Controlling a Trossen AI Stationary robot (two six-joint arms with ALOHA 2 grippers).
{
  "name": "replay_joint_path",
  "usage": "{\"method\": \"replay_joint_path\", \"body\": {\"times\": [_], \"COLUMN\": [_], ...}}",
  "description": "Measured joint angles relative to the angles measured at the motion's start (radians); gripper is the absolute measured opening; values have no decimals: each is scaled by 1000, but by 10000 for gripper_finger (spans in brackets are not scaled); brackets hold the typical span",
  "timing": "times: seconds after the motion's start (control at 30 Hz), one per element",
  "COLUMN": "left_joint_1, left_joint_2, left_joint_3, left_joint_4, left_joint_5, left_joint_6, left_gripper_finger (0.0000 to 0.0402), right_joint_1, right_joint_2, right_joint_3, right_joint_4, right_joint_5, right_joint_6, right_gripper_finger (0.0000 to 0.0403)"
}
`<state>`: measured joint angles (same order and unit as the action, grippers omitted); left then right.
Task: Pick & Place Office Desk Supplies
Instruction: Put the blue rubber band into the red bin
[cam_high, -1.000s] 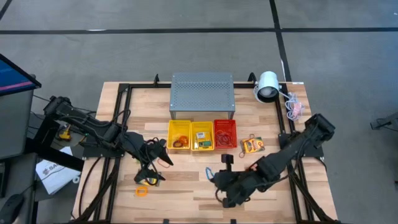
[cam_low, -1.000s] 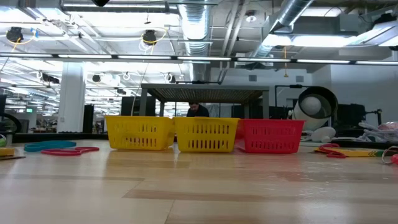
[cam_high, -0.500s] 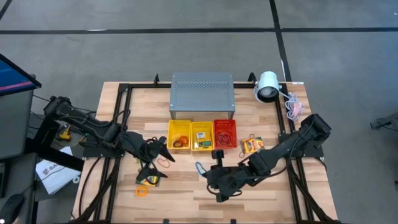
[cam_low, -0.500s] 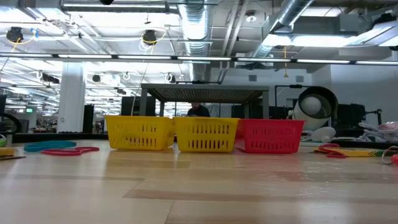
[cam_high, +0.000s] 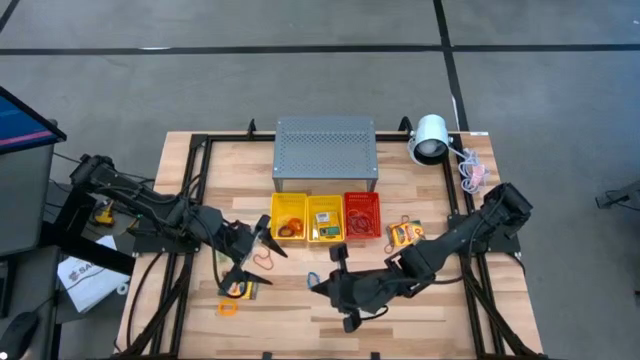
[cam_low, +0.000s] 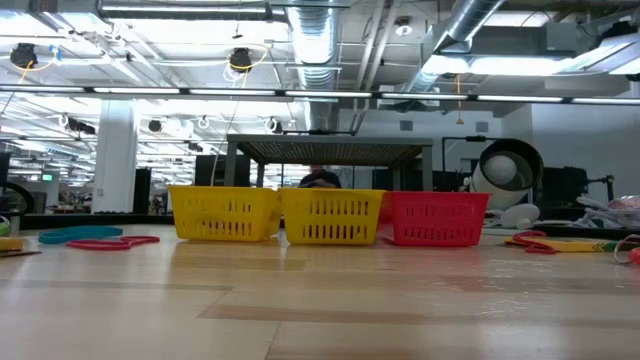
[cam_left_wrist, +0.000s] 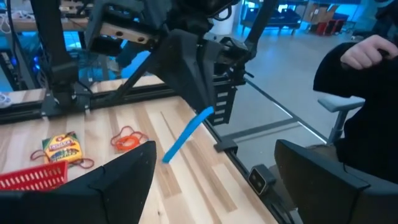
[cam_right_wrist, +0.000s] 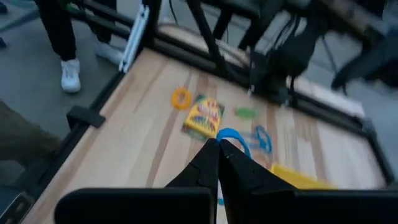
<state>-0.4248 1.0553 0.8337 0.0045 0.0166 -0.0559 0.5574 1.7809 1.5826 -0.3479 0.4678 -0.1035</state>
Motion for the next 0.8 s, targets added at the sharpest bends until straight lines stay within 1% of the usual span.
{"method": "replay_joint_path", "body": {"times": [0.17,0.37,0.57,0.8], "left_joint_1": [0,0,1,22], "left_joint_2": [27,83,118,118], "left_joint_3": [0,0,-1,-1], "left_joint_4": [41,63,70,73], "left_joint_5": [1,1,-14,-22], "left_joint_6": [0,0,-4,-4], "left_gripper_finger": [323,323,323,323], "right_joint_1": [-22,-63,-69,-68], "right_joint_2": [0,0,0,0], "right_joint_3": [0,0,0,0], "right_joint_4": [74,110,124,125], "right_joint_5": [-49,-125,-131,-131], "right_joint_6": [-79,-104,-122,-125], "right_gripper_finger": [0,0,0,0]}}
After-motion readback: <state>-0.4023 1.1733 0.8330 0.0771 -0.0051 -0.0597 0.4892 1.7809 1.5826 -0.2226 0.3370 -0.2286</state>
